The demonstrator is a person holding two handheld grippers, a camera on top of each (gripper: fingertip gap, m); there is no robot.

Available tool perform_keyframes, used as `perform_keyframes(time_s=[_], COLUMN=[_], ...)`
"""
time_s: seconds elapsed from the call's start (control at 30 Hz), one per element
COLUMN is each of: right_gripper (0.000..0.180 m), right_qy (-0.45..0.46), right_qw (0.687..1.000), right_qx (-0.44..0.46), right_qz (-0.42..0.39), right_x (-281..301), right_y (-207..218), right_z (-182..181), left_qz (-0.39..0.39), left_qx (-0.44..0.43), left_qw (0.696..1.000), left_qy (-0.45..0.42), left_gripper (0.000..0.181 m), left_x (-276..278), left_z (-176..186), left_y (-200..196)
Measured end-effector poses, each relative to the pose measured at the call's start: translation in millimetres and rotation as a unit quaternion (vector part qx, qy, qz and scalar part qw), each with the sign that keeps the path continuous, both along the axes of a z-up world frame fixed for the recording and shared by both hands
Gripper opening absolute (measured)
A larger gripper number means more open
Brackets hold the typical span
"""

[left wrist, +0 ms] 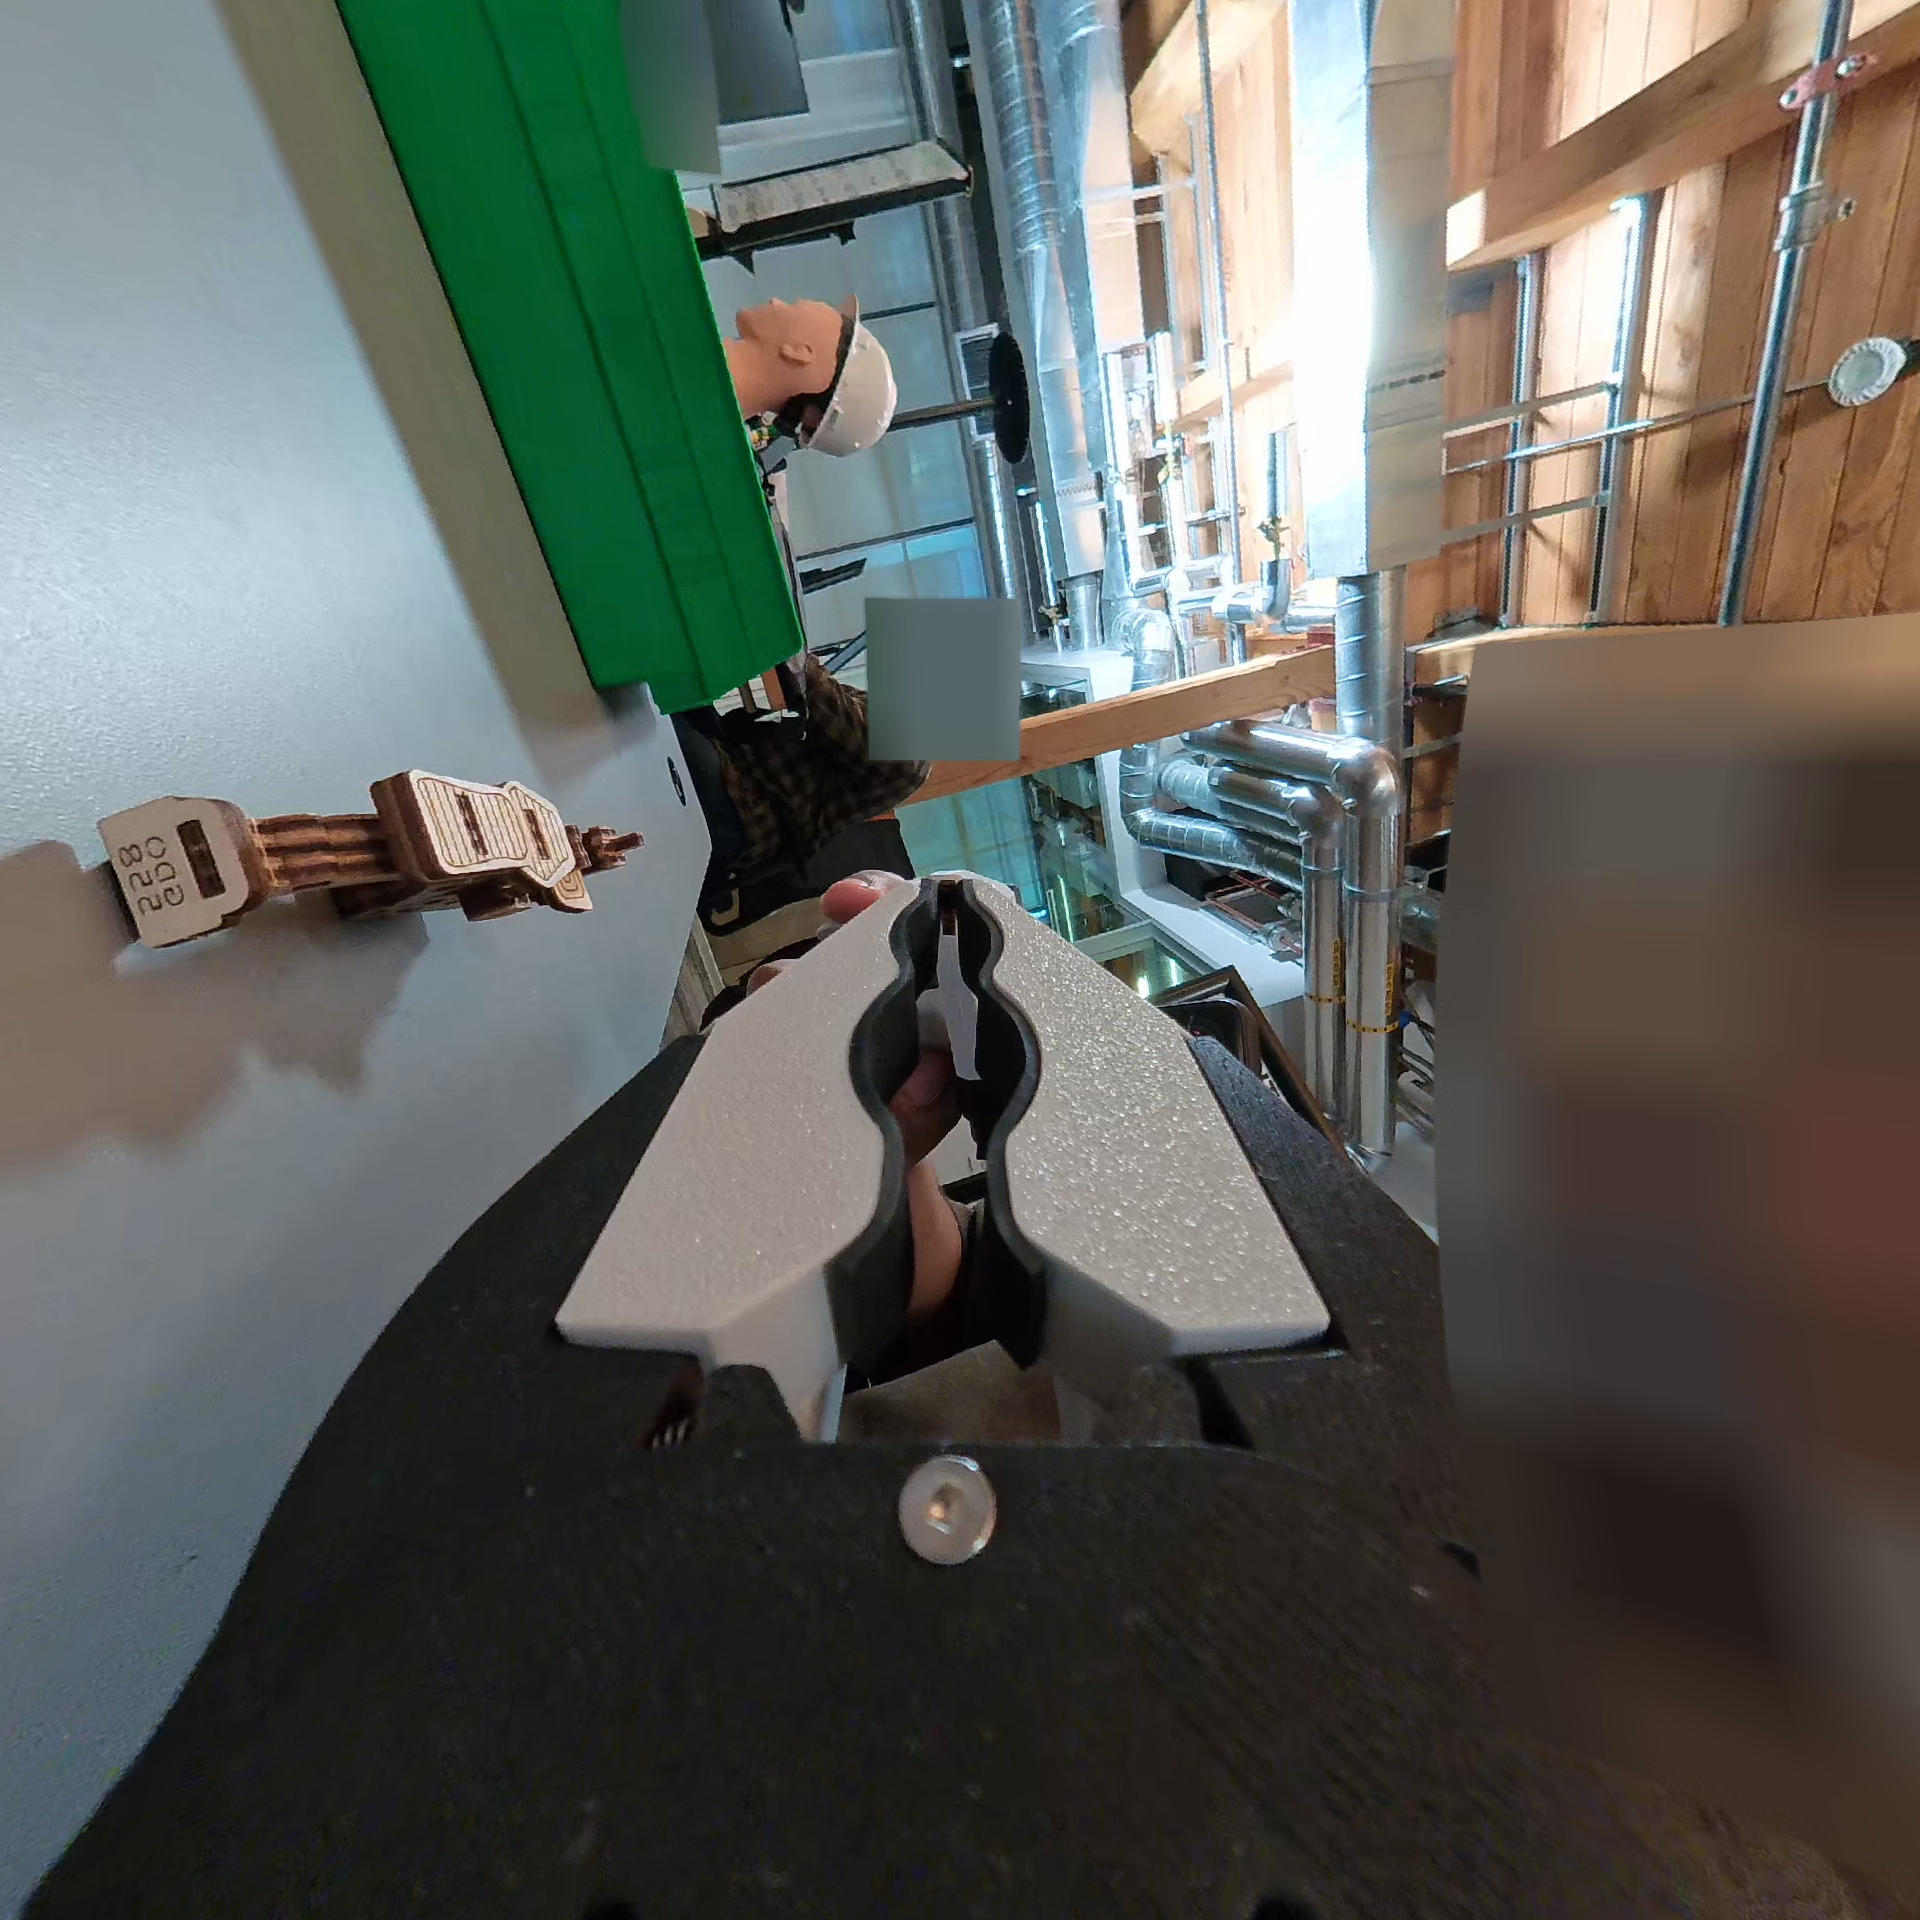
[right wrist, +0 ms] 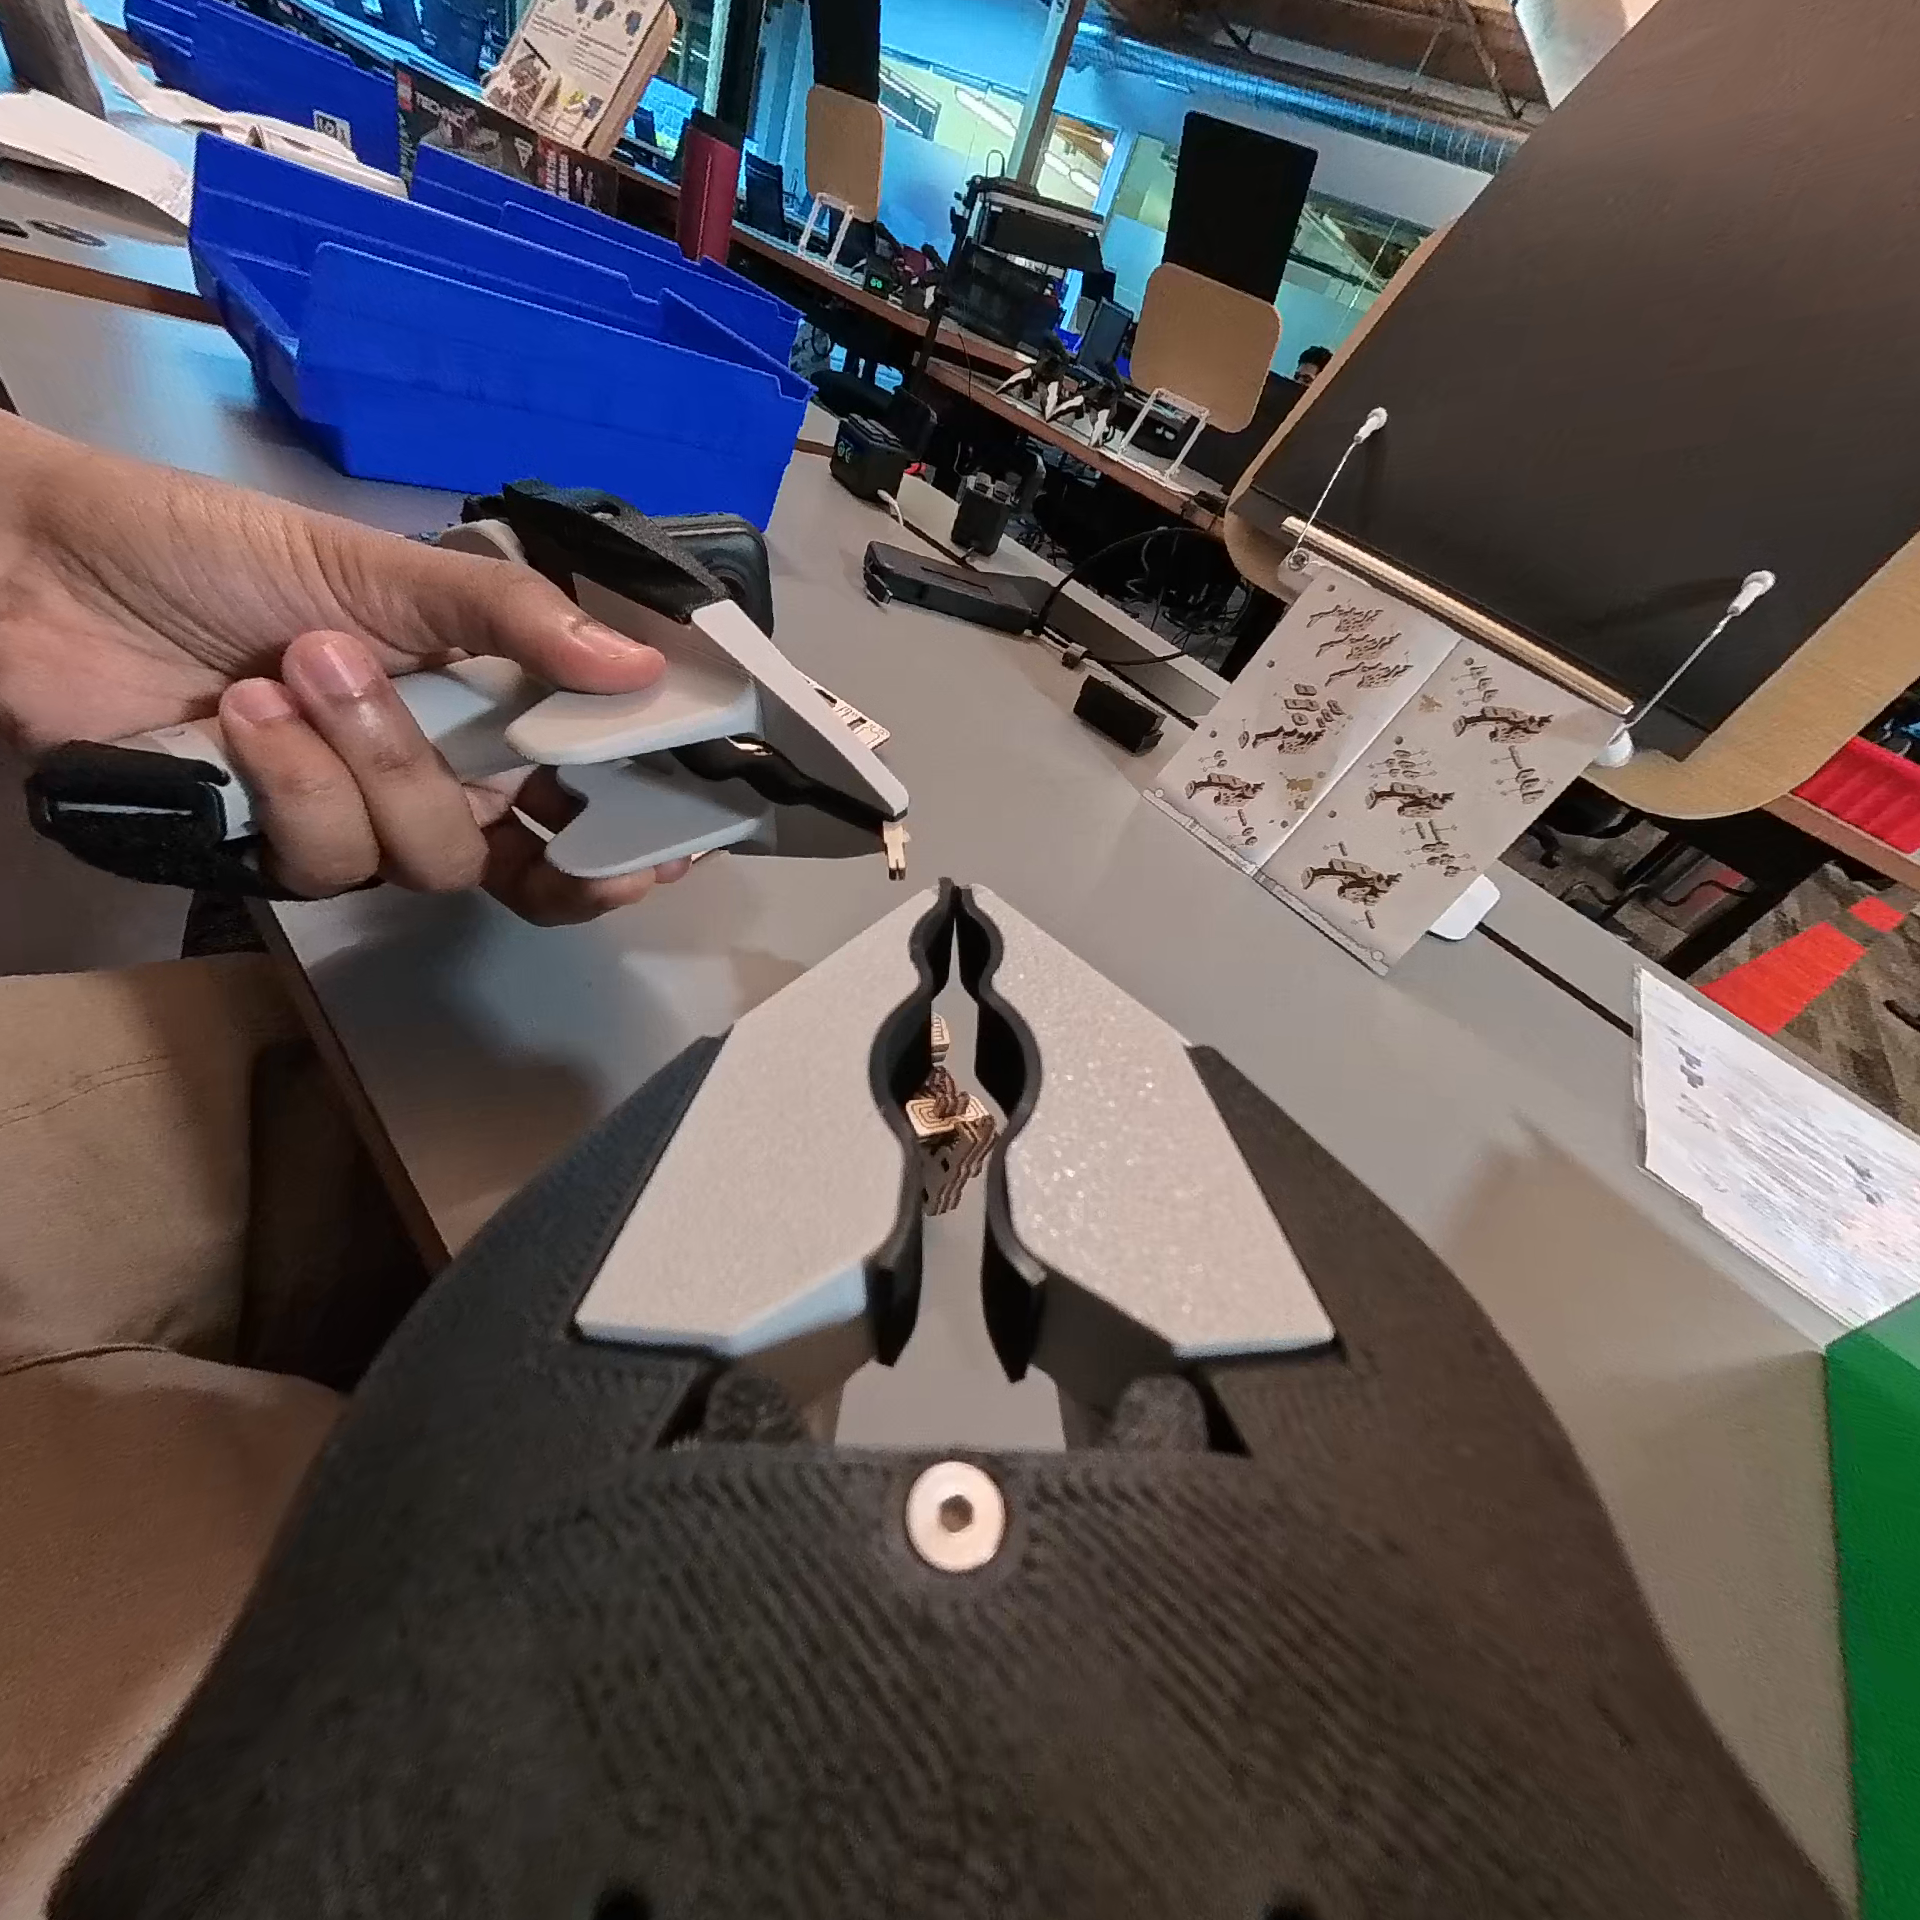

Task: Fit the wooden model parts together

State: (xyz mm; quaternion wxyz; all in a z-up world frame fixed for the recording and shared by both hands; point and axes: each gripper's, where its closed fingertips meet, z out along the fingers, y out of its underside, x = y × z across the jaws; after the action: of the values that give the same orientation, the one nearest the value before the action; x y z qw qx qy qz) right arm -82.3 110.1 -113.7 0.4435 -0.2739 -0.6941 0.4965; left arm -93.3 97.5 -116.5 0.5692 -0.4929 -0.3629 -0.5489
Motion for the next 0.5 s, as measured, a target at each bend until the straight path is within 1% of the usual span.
perform_keyframes(time_s=[0.33, 0.5], right_gripper=[0.000, 0.003], right_qy=[0.006, -0.008], right_qw=[1.000, 1.000], right_qx=[-0.004, -0.011], right_qz=[0.001, 0.010], right_x=[1.1, 1.7], right_y=[0.8, 0.1], right_z=[3.4, 0.9], left_qz=[0.002, 0.001], left_qx=[-0.003, -0.005], left_qw=[1.000, 1.000], left_qy=[0.002, 0.002], left_gripper=[0.000, 0.000], left_x=[-1.2, -0.2], left_z=[-1.1, -1.9], left_y=[-0.5, 0.0])
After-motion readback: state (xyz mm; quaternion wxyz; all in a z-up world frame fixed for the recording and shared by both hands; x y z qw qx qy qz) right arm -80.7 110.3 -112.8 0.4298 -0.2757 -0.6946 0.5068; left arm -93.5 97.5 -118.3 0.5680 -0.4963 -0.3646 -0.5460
